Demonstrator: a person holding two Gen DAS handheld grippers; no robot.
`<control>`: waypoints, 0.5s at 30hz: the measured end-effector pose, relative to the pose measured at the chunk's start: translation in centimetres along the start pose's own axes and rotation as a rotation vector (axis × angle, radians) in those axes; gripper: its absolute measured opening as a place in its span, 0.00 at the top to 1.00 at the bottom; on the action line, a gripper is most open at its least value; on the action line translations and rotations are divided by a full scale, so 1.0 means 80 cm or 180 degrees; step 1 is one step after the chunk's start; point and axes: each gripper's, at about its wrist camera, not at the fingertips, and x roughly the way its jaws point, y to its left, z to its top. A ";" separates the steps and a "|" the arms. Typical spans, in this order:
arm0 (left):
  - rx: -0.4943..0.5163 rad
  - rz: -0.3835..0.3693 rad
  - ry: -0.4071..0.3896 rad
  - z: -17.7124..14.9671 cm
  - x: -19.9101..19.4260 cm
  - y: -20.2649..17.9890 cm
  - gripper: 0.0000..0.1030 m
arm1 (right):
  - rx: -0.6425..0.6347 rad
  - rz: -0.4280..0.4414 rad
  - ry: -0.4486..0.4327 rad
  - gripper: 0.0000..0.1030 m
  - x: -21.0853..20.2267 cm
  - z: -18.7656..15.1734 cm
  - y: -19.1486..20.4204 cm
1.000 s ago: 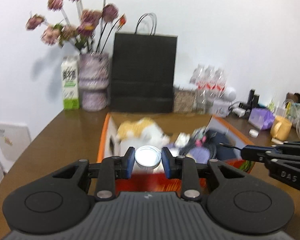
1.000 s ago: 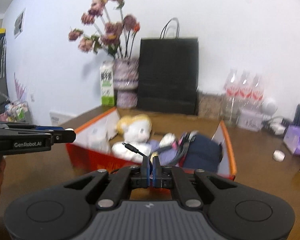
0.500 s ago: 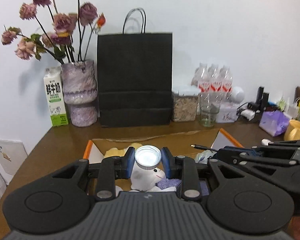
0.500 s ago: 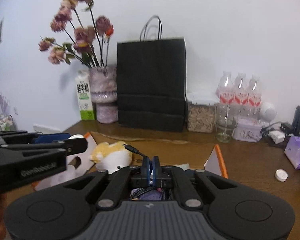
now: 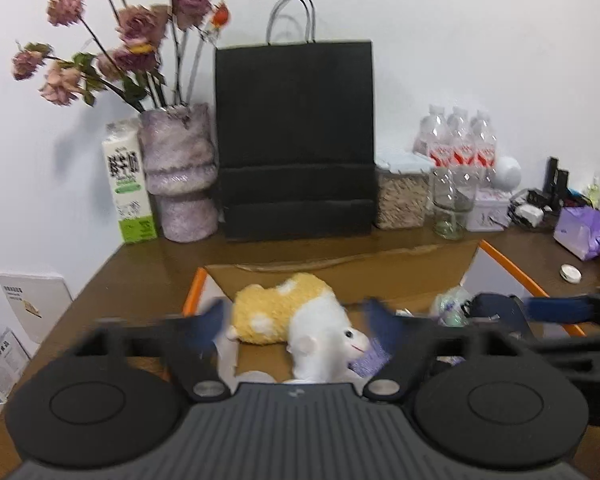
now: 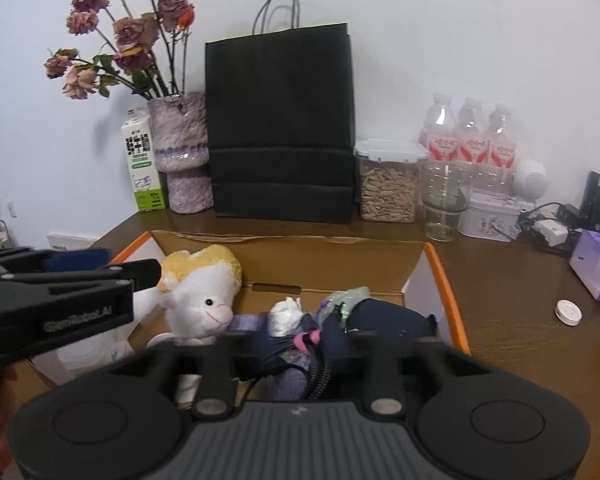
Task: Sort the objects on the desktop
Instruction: 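Carry cap and cable into the cardboard box and open both tools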
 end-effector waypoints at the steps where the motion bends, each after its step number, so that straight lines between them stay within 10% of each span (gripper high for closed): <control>1: -0.0006 0.0023 -0.0076 0.000 -0.005 0.003 0.00 | -0.0002 -0.0019 -0.0027 0.16 -0.003 -0.001 -0.002; 5: -0.0016 0.0096 -0.0174 0.002 -0.016 0.009 0.00 | -0.0087 -0.0041 -0.0125 0.01 -0.017 -0.002 -0.003; 15: -0.0085 0.0065 -0.0165 0.000 -0.032 0.019 0.00 | -0.0094 -0.0071 -0.0160 0.01 -0.033 -0.001 0.000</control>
